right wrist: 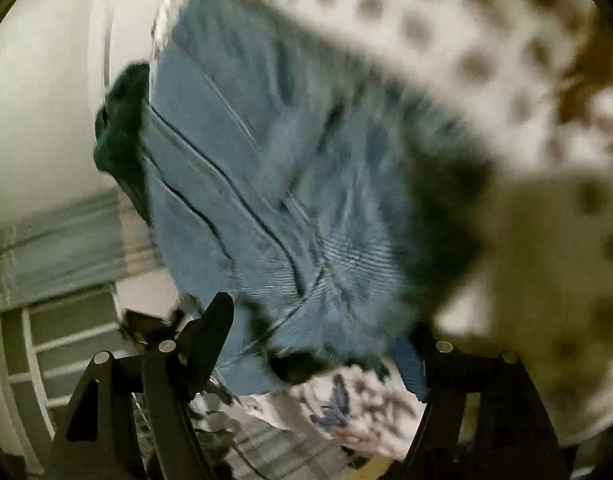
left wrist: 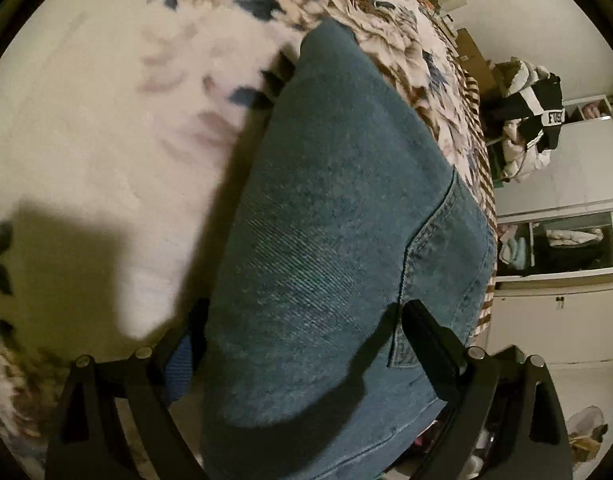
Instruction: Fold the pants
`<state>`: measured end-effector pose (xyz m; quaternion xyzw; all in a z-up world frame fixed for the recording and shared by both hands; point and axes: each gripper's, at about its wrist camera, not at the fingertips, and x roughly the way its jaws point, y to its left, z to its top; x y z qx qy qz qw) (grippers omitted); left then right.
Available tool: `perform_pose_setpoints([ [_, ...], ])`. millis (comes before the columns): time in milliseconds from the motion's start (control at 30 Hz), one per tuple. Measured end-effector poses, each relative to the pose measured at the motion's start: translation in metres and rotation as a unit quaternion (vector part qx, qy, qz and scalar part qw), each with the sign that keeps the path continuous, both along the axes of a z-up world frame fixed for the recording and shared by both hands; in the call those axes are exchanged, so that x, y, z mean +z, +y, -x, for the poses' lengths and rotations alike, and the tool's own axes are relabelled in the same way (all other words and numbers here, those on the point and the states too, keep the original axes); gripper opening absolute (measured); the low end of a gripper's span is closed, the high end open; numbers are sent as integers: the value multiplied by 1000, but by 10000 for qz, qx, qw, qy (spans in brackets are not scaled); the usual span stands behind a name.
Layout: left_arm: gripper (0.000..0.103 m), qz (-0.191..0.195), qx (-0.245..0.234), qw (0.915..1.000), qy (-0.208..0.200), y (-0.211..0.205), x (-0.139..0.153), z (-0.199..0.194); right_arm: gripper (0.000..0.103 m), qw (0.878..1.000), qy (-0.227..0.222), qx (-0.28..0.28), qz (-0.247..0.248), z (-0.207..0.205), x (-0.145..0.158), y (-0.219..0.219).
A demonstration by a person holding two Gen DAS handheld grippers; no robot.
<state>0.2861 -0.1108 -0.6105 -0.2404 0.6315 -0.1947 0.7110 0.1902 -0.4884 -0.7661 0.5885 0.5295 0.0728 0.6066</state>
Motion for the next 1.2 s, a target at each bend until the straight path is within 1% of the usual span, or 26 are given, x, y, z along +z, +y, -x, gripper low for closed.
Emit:
perform_pose_setpoints([
  [33,96,0,-18,10000,-12,0,-2,1,81,9998,-167,-48,-26,-6,-2,6],
  [67,98,29,-33,10000,-31,1,-3,1,81,9992,-363,-118,-79,-13,-2,12],
  [100,99,59,-56,10000,-49,0,-3,2,81,9990,-422,-139,-65,-20,0,17],
  [167,99,38,-114,9999,-61,0,-3,2,82,9975,-628,-285,-147,-29,7,24],
  [233,99,28,-166,9998,-64,0,-3,2,81,9943,-863,-489,-382,-30,16,27],
  [267,99,34,-187,9998,-64,0,-3,2,81,9936,-945,-503,-353,-32,21,28],
  [333,99,58,-187,9998,-58,1,-5,2,81,9950,-939,-338,-55,-39,24,34],
  [400,100,48,-186,9998,-62,1,-7,1,79,9963,-811,-298,49,-45,20,41],
  [467,100,69,-141,9999,-33,0,-7,0,78,9955,-881,-295,200,-50,33,46],
  [533,100,128,-76,9999,-5,2,-8,-1,74,9925,-1103,-95,517,-52,53,53],
  [567,100,155,-61,9999,6,3,-9,-1,74,9917,-1089,-13,678,-56,56,58],
  [600,100,177,-47,9998,16,3,-10,-1,75,9924,-1012,-51,692,-58,53,54],
  [667,100,162,-66,9998,24,2,-10,-3,74,9955,-739,-291,520,-62,33,51],
  [700,100,160,-73,9998,16,1,-9,-3,67,9959,-677,-364,474,-61,27,51],
  [767,100,250,-101,9996,-111,1,-6,-1,58,9958,-628,-459,479,-65,25,53],
  [800,92,357,-95,9991,-220,1,-3,0,50,9951,-654,-458,584,-67,31,57],
  [833,82,508,-80,9981,-344,2,1,2,43,9943,-673,-433,710,-68,38,61],
  [867,74,510,-86,9978,-404,2,5,4,40,9935,-687,-434,798,-69,40,64],
  [900,53,502,-101,9977,-454,4,8,6,36,9928,-716,-475,840,-68,47,66],
  [933,41,567,-85,9972,-471,7,10,7,34,9925,-725,-506,845,-68,53,69],
  [1000,32,701,32,9965,-457,13,15,11,31,9912,-779,-515,939,-71,68,72],
  [1067,29,772,78,9956,-532,17,26,15,30,9897,-869,-439,1051,-79,87,77],
  [1100,26,785,69,9953,-566,17,33,16,29,9894,-898,-419,1064,-77,101,72],
  [1167,26,841,99,9943,-645,18,48,17,29,9884,-963,-357,1119,-87,121,77],
  [1200,25,893,116,9936,-689,21,58,18,29,9882,-996,-336,1117,-92,130,72],
])
